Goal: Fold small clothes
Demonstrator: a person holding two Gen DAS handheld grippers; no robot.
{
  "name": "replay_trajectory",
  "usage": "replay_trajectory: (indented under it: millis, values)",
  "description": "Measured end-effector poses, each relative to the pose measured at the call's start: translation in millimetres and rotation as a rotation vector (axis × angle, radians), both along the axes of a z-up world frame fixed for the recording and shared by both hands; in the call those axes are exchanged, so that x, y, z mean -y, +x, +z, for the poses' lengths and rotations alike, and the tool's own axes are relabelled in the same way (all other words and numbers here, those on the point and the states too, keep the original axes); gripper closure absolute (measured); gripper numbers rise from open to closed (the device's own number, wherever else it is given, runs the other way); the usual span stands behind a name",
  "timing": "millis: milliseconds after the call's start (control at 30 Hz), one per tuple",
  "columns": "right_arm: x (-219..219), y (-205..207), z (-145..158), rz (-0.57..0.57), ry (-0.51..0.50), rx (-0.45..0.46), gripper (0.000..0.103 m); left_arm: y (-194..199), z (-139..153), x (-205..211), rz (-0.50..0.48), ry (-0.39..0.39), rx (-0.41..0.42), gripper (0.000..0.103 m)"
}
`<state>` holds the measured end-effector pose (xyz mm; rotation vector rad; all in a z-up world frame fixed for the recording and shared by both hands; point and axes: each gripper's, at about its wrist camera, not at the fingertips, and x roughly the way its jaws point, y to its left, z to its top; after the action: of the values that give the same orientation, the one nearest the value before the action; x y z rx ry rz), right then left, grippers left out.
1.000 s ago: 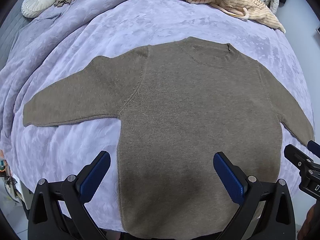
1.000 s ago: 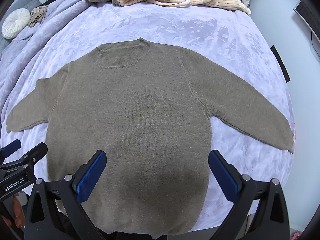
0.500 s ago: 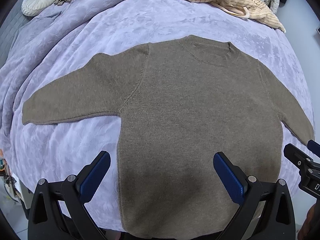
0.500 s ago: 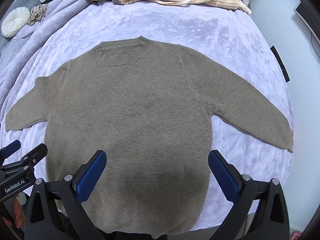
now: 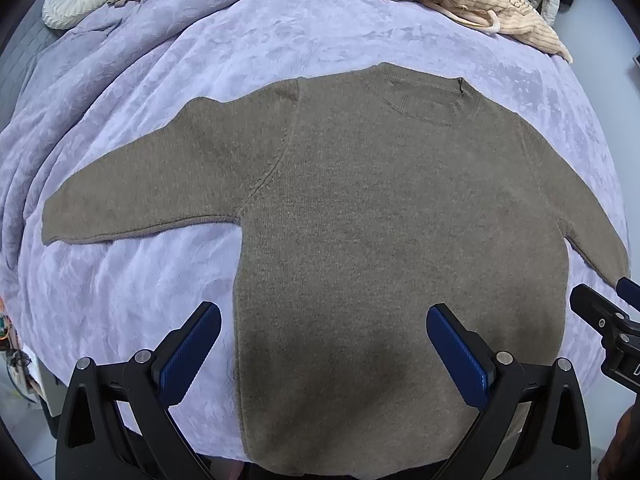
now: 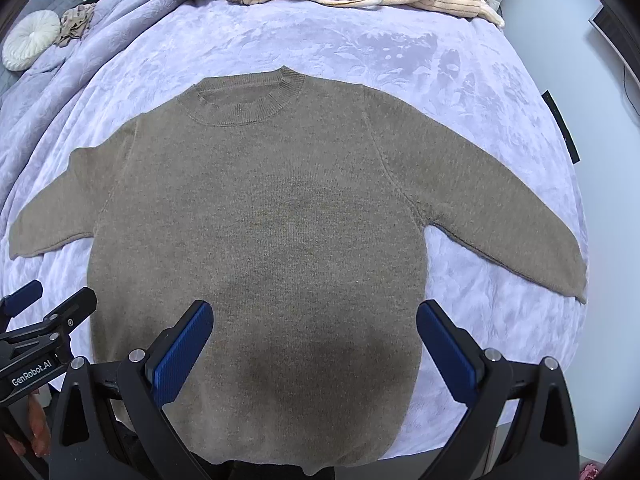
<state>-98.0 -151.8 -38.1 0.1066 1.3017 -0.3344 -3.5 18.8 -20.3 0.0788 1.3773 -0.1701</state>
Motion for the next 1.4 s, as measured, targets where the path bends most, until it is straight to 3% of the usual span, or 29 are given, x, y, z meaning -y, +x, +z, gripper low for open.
replay_trajectory:
  millis: [567, 800, 1000, 1133, 1267, 1400]
  values:
    - [-6.7, 0.5, -3.2, 0.002, -0.005, -0.008, 0.001, -1.2, -4.0, -7.0, 0.009, -0.012, -0.007, 0.000]
    - [-14.3, 1.5, -6.9, 0.021, 0.013, -0.009, 0.001, 2.6, -16.1, -21.9, 0.026, -0.104, -0.041, 0.000]
    - [-44.1, 5.6, -14.2, 0.089, 0.049, -0.007, 0.001, 20.0, -36.8, -83.7, 0.133, -0.200, -0.026, 0.000]
    - [-72.2, 11.6, -22.6, 0.150, 0.074, -0.010, 0.001, 39.1, -56.6, -149.6, 0.253, -0.205, 0.015, 0.000]
    - [-100.9, 19.4, -32.2, 0.204, 0.096, -0.019, 0.001, 59.4, -85.7, -226.6, 0.426, -0.244, 0.037, 0.000]
    - [-124.0, 25.9, -45.4, 0.247, 0.110, -0.052, 0.001, 77.7, -121.4, -287.4, 0.606, -0.283, -0.009, 0.000]
